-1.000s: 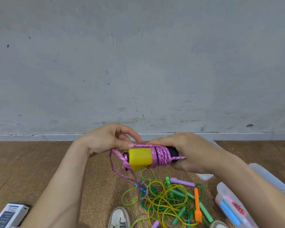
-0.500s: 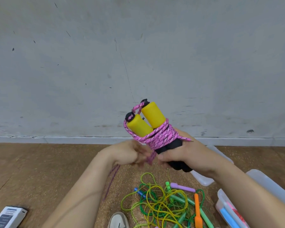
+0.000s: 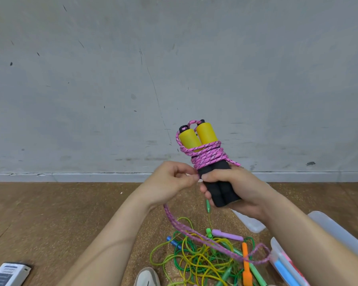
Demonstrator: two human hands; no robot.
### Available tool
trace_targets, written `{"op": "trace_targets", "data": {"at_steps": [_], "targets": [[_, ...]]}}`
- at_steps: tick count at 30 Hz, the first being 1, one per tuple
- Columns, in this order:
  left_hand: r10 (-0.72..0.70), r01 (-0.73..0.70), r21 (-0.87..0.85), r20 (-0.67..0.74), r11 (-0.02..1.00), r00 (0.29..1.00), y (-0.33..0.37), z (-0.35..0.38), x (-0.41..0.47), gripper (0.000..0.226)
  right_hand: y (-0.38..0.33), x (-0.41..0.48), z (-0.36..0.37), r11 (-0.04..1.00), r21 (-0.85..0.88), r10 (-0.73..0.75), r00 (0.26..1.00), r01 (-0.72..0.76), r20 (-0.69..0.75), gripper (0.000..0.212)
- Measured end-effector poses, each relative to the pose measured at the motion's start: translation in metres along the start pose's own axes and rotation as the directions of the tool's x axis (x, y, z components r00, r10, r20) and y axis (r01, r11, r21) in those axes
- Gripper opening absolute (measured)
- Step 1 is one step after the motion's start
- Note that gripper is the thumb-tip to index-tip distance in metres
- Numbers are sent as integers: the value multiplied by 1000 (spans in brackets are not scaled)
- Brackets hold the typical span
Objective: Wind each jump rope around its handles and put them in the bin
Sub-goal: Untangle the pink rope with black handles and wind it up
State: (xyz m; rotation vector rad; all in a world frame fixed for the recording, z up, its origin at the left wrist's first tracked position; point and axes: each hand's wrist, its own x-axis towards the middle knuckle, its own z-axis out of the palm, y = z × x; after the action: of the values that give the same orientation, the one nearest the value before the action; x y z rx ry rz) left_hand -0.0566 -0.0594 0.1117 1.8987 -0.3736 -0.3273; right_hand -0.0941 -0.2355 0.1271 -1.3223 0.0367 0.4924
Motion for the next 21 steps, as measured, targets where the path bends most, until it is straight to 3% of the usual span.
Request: {"op": "trace_targets", "data": {"at_steps": [3, 5, 8, 13, 15, 17, 21], "targets": [[118, -74, 285, -142, 956, 983, -8, -3, 5, 7, -2, -2, -4, 996, 89, 3, 995, -12, 95, 27], [166, -84, 434, -154, 897, 974, -9, -3, 4, 9, -3, -2, -6, 993, 114, -12, 989, -5, 145, 38], [197, -80, 626, -120, 775, 973, -3, -2, -1, 14, 2, 0, -6, 997, -77, 2, 998, 3, 66, 48], [249, -94, 841, -49, 532, 967, 10, -3, -9, 21, 11, 8, -8, 938, -346, -91, 983, 31, -160, 18], [313, -139, 877, -14, 459, 950, 16, -3, -13, 22, 16, 14, -13, 777, -630, -210, 948, 14, -238, 17], [369, -211, 874, 39, 438, 929, 21, -1, -15, 24, 20, 17, -17, 501, -864, -290, 930, -53, -225, 21], [331, -300, 795, 133, 527, 934, 24, 4, -15, 17, 21, 15, -10, 247, -967, -179, 978, -58, -105, 16]]}}
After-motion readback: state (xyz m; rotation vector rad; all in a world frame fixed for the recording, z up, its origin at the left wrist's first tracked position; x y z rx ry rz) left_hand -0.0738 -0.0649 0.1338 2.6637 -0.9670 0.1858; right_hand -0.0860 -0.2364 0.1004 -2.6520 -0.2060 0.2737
